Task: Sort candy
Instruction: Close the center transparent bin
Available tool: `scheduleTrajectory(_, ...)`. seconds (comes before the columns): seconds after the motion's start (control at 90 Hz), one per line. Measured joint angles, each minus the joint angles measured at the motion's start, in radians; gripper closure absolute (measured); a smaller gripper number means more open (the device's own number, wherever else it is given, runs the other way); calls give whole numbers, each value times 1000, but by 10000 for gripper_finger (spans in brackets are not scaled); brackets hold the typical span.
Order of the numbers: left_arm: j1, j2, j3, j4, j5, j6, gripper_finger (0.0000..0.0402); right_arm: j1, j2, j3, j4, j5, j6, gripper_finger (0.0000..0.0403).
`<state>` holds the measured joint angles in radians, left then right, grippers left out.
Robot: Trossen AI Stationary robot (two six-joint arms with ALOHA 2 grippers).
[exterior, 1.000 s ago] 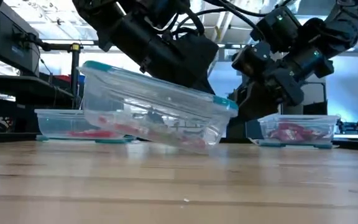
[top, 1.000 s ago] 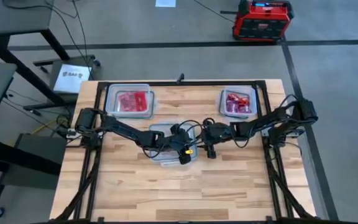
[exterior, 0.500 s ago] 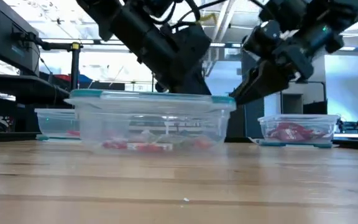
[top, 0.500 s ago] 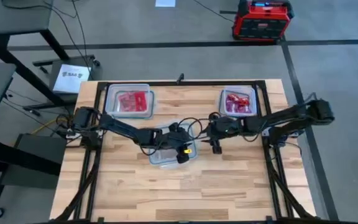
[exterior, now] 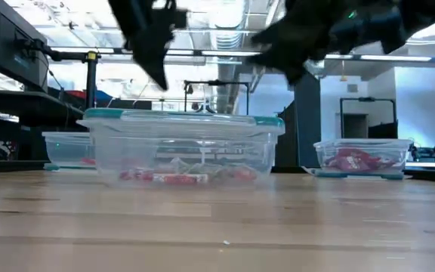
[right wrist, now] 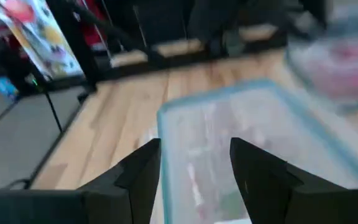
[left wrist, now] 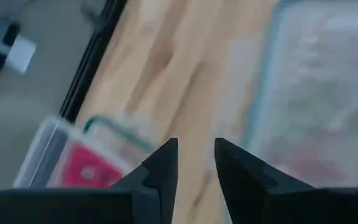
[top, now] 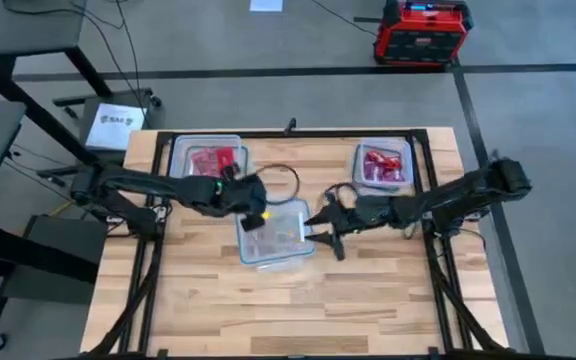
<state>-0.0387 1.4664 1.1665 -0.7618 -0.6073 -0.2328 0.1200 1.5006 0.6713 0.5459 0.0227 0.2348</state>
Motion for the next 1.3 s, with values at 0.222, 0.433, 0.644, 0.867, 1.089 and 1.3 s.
scheduleTrajectory(0.222,56,-5,-135,150,128,-87,309,-6,230,121,-83,13,4,223)
scheduleTrajectory(0.433,23,-6,-189,214,361,-352,309,-47,185,151,-353,18,-146,223)
scheduleTrajectory(0.644,-66,14,-209,471,426,-470,309,-117,-3,144,-677,31,-433,223)
scheduleTrajectory(0.867,-110,59,-149,601,396,-380,310,-188,-199,140,-748,15,-361,223)
scheduleTrajectory(1.089,0,60,-81,274,75,-281,315,-121,-159,80,-615,-57,-207,223)
scheduleTrajectory(1.3,103,140,-110,284,265,-279,315,-73,4,84,-569,-33,-159,223)
